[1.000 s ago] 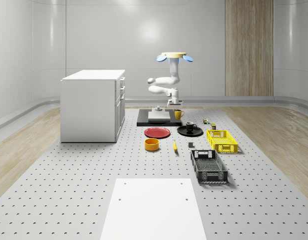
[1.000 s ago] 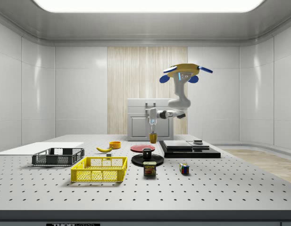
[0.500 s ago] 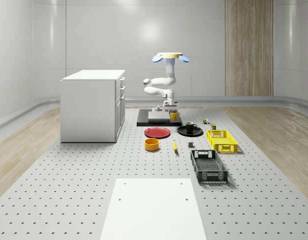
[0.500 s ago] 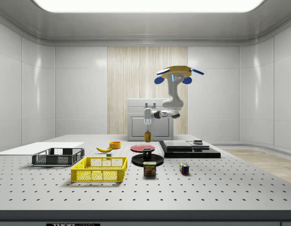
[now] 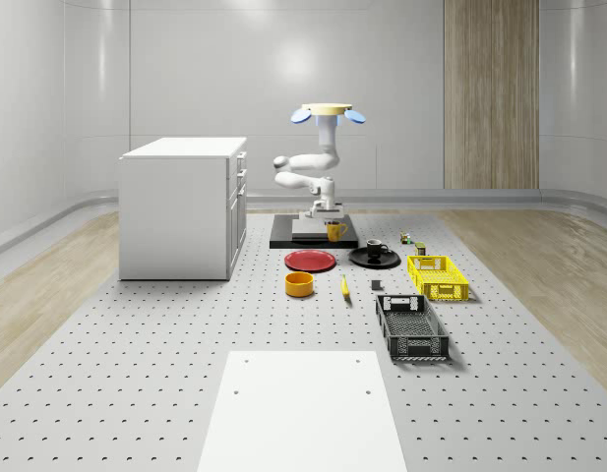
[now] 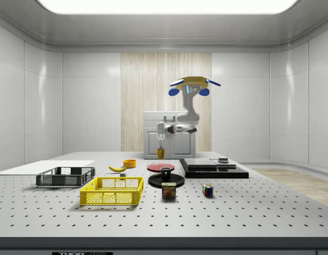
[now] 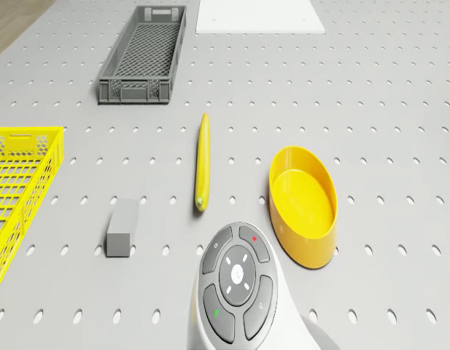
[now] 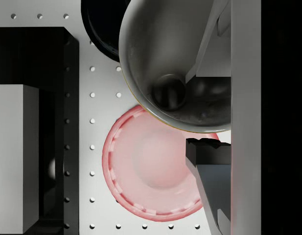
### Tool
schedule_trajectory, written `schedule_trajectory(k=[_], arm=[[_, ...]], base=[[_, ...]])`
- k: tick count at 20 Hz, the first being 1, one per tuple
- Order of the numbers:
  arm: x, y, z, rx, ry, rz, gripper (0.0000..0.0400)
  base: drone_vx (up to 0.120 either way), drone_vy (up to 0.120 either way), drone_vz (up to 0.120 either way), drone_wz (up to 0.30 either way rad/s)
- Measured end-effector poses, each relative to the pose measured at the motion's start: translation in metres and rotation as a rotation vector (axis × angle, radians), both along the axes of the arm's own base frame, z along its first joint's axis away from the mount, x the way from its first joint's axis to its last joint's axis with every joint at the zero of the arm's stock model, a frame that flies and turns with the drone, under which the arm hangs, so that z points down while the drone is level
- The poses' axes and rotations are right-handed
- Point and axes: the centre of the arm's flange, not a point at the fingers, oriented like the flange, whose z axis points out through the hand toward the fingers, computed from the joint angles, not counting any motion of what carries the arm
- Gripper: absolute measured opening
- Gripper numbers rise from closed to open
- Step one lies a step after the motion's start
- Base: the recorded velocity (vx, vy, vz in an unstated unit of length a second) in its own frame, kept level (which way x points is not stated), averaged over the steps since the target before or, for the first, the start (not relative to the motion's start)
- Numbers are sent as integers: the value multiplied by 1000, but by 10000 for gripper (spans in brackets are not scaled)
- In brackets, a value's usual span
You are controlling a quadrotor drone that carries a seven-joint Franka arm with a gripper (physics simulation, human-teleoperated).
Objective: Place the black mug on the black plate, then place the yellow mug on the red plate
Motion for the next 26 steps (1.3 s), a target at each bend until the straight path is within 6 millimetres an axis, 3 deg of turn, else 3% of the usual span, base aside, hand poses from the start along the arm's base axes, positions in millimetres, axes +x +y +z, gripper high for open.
schedule_trajectory(k=[7,15,19,26], arm=[[0,0,0,0,0,0,110],[0,0,0,0,0,0,110],[0,7,0,0,0,0,110],[0,36,0,0,0,0,110]], base=[[0,-120,0,0],[0,-120,-55,0],[0,0,0,0],[0,0,0,0]])
